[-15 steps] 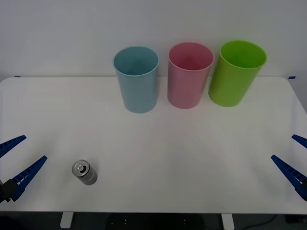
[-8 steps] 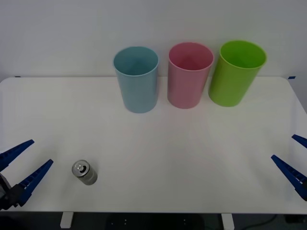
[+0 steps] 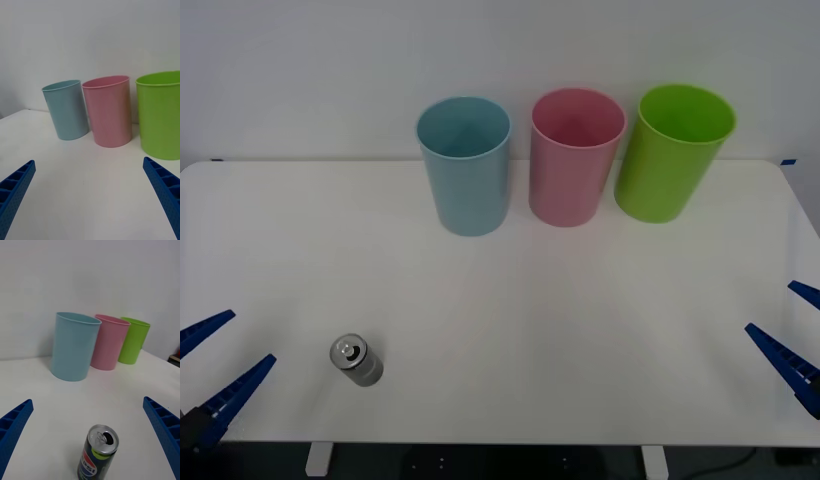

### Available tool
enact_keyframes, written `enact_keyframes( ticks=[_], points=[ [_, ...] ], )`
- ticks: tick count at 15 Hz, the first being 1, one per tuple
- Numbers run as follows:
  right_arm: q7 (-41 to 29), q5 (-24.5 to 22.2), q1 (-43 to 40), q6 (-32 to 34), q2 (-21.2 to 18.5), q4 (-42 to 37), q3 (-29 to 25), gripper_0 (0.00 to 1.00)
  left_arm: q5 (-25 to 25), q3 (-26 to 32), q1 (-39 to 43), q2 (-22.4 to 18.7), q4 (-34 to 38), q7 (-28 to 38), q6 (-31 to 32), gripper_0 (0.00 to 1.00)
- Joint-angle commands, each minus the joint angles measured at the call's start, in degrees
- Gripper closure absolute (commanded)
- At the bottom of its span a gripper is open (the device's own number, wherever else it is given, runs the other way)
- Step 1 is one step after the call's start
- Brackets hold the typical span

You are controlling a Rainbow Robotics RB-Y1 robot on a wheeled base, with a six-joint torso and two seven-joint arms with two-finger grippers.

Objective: Grasp the object on the table and drop it into the matching bin: aluminum can to the light blue bin, PET bottle to the pink bin.

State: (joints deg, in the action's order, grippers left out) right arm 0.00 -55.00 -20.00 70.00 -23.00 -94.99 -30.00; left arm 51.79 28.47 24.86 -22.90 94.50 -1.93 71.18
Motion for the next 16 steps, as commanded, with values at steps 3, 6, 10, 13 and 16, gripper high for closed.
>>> enact_keyframes(
  ticks=[3, 6, 10, 13, 16],
  points=[
    [0.0, 0.0, 0.0, 0.0, 0.0, 0.0, 0.0, 0.00, 1.8, 0.8, 2.1, -0.6, -0.6, -4.8, 0.0, 0.00],
    [0.0, 0.0, 0.0, 0.0, 0.0, 0.0, 0.0, 0.00, 4.2, 0.3, 1.6, -0.6, -2.4, -7.3, 0.4, 0.00],
    [0.0, 0.0, 0.0, 0.0, 0.0, 0.0, 0.0, 0.00, 4.5, -2.6, -3.0, -1.3, -12.0, -15.1, 0.9, 0.00],
    [0.0, 0.0, 0.0, 0.0, 0.0, 0.0, 0.0, 0.00, 4.5, -5.0, -6.7, -2.5, -18.6, -19.7, 1.4, 0.00],
    [0.0, 0.0, 0.0, 0.0, 0.0, 0.0, 0.0, 0.00, 4.6, -7.5, -10.5, -3.9, -24.5, -24.0, 1.7, 0.00]
  ],
)
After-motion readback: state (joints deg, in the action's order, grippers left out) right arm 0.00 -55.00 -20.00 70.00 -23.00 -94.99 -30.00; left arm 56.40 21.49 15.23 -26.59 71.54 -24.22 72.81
